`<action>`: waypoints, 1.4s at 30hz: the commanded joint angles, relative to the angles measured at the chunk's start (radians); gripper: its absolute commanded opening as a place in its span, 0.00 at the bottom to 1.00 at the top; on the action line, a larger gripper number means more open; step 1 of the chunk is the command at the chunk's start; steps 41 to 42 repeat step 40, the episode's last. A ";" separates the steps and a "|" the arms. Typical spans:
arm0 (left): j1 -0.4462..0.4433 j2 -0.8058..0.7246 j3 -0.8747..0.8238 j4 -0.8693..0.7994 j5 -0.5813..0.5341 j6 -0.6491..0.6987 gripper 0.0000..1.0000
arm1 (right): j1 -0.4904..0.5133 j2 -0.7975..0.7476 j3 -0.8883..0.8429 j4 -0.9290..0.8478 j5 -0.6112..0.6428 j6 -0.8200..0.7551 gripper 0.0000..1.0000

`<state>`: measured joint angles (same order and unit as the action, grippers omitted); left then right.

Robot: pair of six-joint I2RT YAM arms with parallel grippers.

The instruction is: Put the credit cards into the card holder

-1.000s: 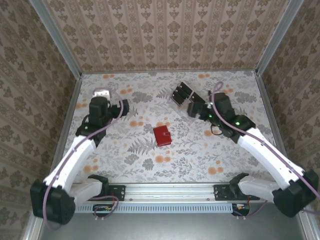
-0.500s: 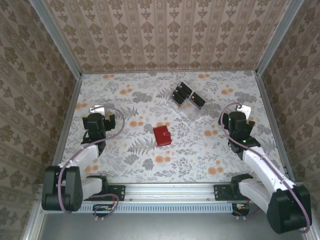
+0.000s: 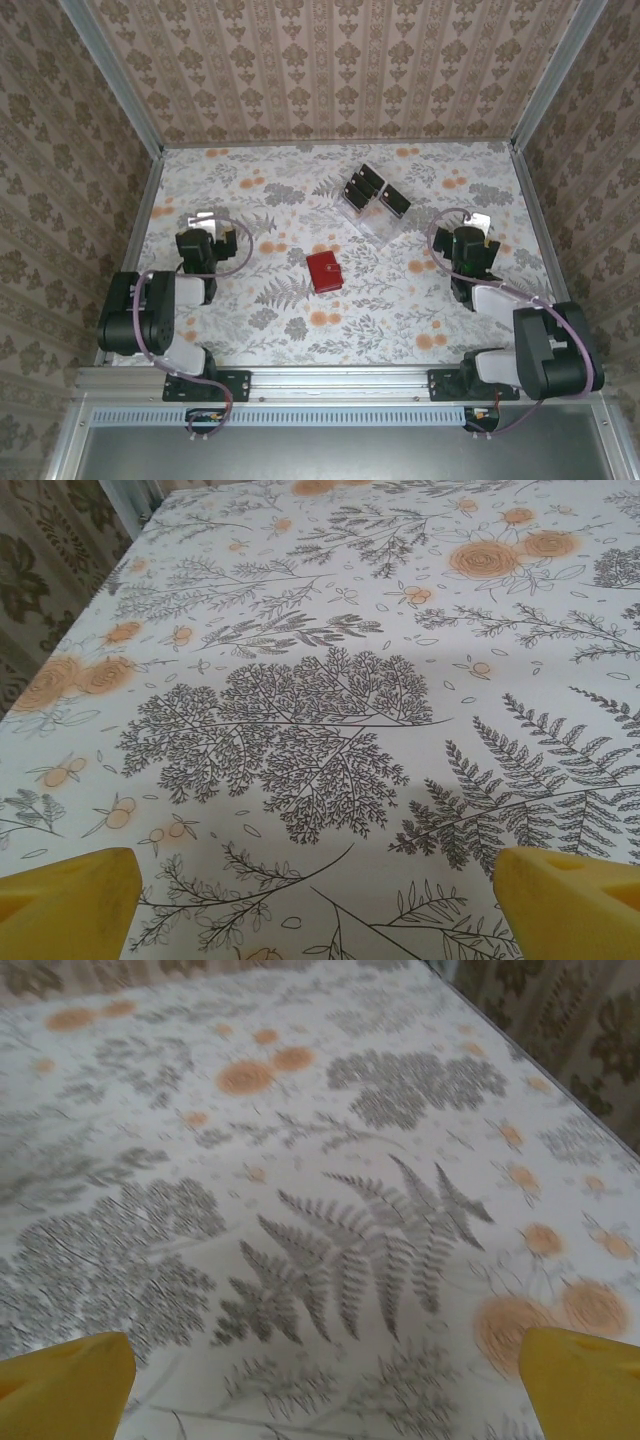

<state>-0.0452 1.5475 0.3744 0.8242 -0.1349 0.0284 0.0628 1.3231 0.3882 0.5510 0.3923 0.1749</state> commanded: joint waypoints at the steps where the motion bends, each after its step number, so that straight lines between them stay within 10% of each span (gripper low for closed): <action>1: 0.018 -0.003 0.021 0.062 0.052 0.014 1.00 | -0.011 0.038 0.062 0.059 -0.047 -0.044 1.00; 11: 0.021 -0.003 0.028 0.052 0.086 0.021 1.00 | -0.027 0.227 -0.043 0.457 -0.171 -0.109 0.97; 42: 0.026 0.000 0.034 0.043 0.094 0.021 1.00 | -0.018 0.206 0.006 0.331 -0.180 -0.120 1.00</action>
